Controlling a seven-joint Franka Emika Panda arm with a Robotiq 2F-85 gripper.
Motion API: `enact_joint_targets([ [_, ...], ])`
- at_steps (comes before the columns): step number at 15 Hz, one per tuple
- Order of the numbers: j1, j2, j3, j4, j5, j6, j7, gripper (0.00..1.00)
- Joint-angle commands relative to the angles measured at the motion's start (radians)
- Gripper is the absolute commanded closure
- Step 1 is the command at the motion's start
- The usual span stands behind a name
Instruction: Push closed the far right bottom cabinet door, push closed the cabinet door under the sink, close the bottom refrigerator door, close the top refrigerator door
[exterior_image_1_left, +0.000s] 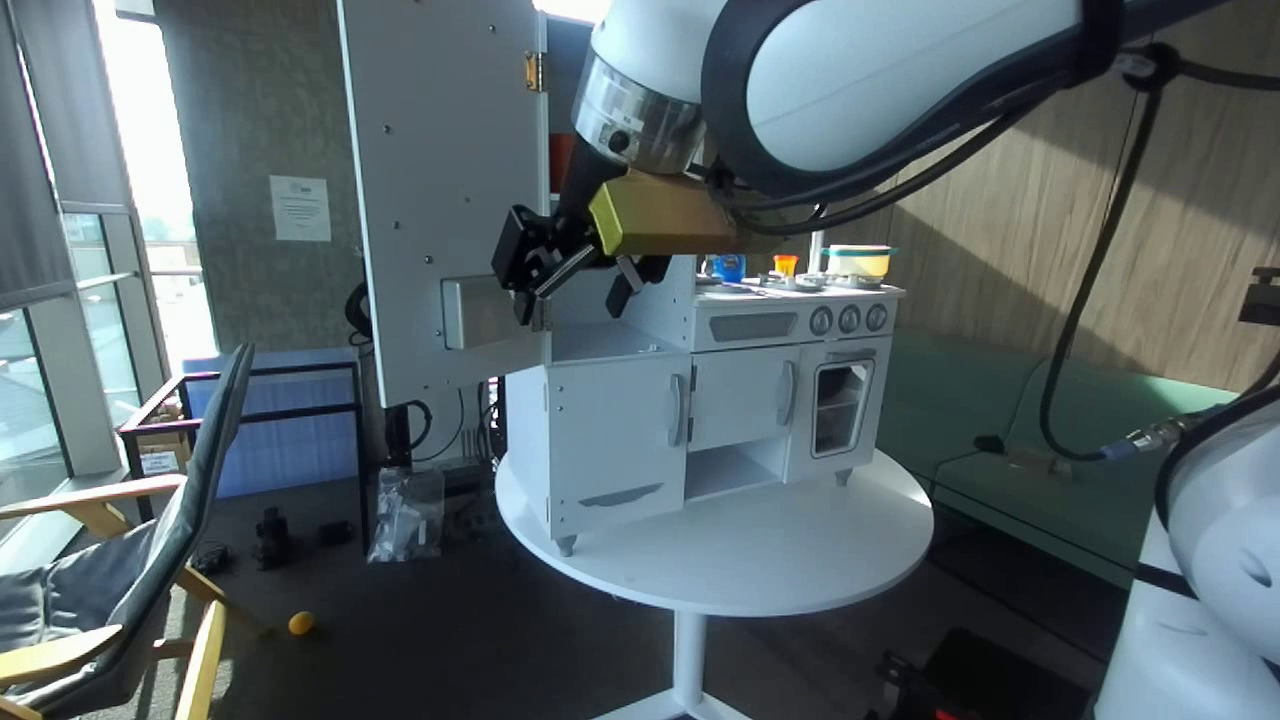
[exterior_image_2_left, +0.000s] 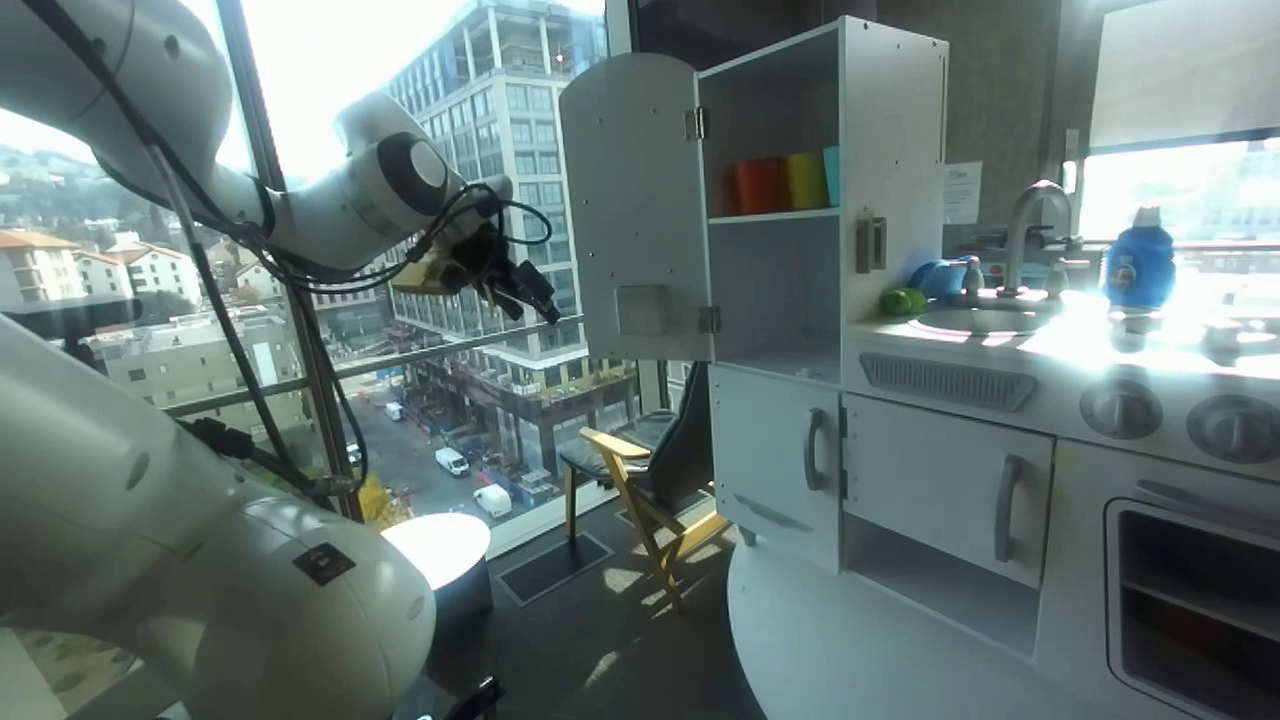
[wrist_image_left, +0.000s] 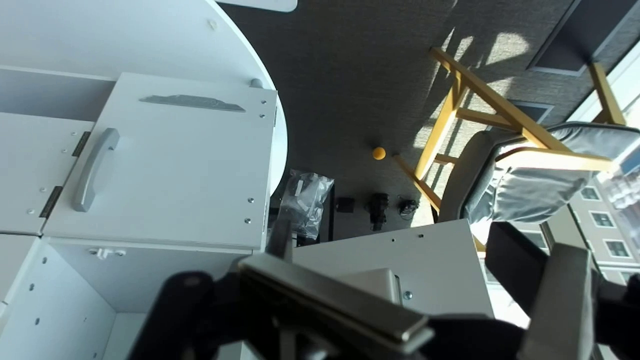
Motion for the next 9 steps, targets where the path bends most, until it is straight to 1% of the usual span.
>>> enact_joint_targets([
  [1, 0.044, -0.004, -0.025, -0.015, 0.065, -0.009, -0.022, 0.0],
  [2, 0.05, 0.0, -0.015, -0.006, 0.077, -0.015, -0.014, 0.0],
  [4, 0.072, 0.03, -0.009, 0.055, 0.125, -0.05, -0.015, 0.0],
  [6, 0.051, 0.055, 0.021, 0.117, 0.109, -0.053, 0.012, 0.0],
  [7, 0.022, 0.065, 0.056, 0.145, 0.064, -0.023, 0.038, 0.0],
  [8, 0.009, 0.08, 0.078, 0.173, 0.041, -0.003, 0.049, 0.0],
  [9, -0.029, 0.099, 0.118, 0.206, -0.015, 0.02, 0.079, 0.0],
])
